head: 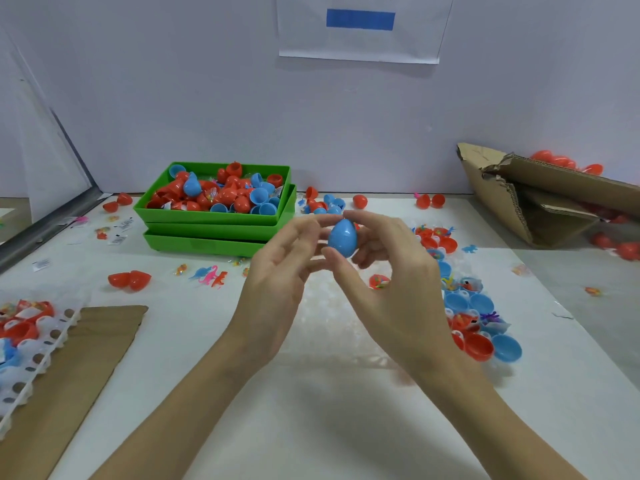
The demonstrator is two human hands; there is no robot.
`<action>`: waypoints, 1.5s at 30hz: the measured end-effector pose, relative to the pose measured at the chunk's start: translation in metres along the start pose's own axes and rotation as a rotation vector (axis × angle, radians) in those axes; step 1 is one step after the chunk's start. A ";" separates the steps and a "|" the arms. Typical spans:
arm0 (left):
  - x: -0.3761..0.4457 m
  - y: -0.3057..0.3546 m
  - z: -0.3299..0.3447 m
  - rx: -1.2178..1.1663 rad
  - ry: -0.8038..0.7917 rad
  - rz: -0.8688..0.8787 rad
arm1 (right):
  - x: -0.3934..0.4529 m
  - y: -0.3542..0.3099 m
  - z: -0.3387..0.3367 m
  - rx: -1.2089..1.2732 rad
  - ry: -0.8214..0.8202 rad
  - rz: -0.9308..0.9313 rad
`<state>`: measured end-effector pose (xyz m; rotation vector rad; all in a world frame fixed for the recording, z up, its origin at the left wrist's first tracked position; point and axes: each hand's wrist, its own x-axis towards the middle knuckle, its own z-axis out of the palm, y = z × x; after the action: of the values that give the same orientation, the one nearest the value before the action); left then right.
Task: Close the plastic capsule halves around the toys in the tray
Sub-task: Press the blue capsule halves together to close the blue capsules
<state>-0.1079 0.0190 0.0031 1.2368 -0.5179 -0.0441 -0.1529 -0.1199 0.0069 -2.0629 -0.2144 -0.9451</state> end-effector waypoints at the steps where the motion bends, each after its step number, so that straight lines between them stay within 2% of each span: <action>1: 0.000 0.001 -0.001 -0.020 0.012 -0.034 | -0.001 0.002 0.000 -0.089 0.009 -0.055; 4: 0.002 0.002 -0.005 -0.139 -0.005 -0.146 | -0.001 0.006 -0.001 -0.209 0.025 -0.150; 6: 0.003 0.005 -0.006 -0.234 -0.033 -0.209 | 0.001 0.006 -0.003 -0.205 0.014 -0.187; 8: 0.003 0.006 -0.007 -0.297 -0.063 -0.253 | 0.001 0.004 -0.002 -0.106 -0.028 -0.186; 12: 0.004 0.004 -0.010 -0.334 -0.087 -0.284 | 0.001 -0.001 -0.003 0.126 -0.064 -0.033; 21: 0.003 0.003 -0.005 -0.254 -0.027 -0.241 | 0.003 0.003 -0.005 -0.033 -0.096 -0.210; 25: 0.001 0.000 -0.003 -0.194 0.024 -0.240 | 0.002 0.011 -0.002 -0.094 -0.116 -0.181; 30: 0.000 -0.008 -0.001 0.085 0.097 -0.184 | 0.003 0.020 -0.002 -0.137 -0.200 -0.123; 33: 0.000 -0.011 0.003 0.151 0.107 -0.150 | 0.005 0.021 -0.003 -0.233 -0.148 -0.054; 35: 0.000 -0.008 0.003 0.128 0.107 -0.142 | 0.013 0.021 -0.009 -0.082 -0.065 0.082; 39: -0.001 -0.002 -0.004 0.139 0.107 -0.118 | 0.044 0.025 -0.035 0.846 0.033 0.702; 42: 0.000 -0.001 -0.010 0.153 0.106 -0.122 | 0.088 0.043 -0.055 1.408 0.205 0.937; 43: 0.001 -0.001 -0.012 0.150 0.104 -0.122 | 0.108 0.049 -0.061 1.475 0.299 0.963; 45: 0.003 -0.002 -0.015 0.141 0.100 -0.119 | 0.149 0.062 -0.072 1.400 0.424 0.973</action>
<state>-0.0991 0.0306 -0.0009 1.3995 -0.3652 -0.0471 -0.0591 -0.2395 0.0976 -0.4781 0.2897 -0.3310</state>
